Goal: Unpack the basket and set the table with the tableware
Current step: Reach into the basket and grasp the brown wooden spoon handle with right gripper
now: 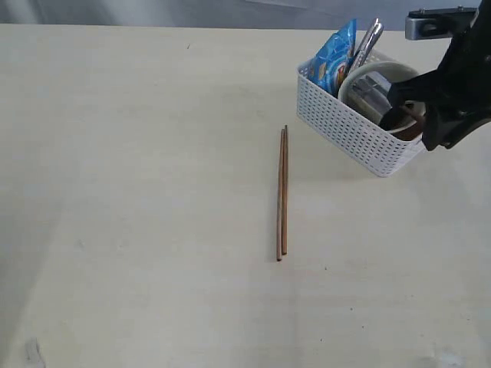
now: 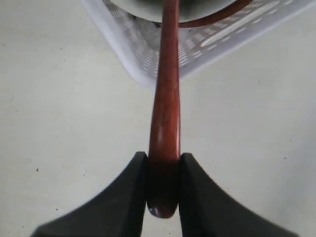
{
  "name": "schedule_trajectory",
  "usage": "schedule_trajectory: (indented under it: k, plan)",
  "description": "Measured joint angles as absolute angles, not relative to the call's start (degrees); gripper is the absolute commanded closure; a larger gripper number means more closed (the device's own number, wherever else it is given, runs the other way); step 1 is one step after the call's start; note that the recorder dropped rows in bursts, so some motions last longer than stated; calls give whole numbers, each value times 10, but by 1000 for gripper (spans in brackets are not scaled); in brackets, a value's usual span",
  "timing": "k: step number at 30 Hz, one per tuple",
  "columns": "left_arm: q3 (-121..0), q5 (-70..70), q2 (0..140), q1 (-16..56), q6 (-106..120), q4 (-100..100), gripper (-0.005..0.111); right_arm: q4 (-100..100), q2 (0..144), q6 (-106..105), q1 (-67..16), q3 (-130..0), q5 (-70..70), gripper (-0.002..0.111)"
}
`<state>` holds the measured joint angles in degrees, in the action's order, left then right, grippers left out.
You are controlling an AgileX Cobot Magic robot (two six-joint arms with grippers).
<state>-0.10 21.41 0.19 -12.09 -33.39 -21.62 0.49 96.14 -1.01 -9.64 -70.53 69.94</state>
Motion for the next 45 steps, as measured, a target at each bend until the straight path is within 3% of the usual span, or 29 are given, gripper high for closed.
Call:
schedule_trajectory:
  k: [45]
  plan:
    - [-1, 213, 2, -121, -334, -216, 106, 19, 861, -21, -96, -615, 699, 109]
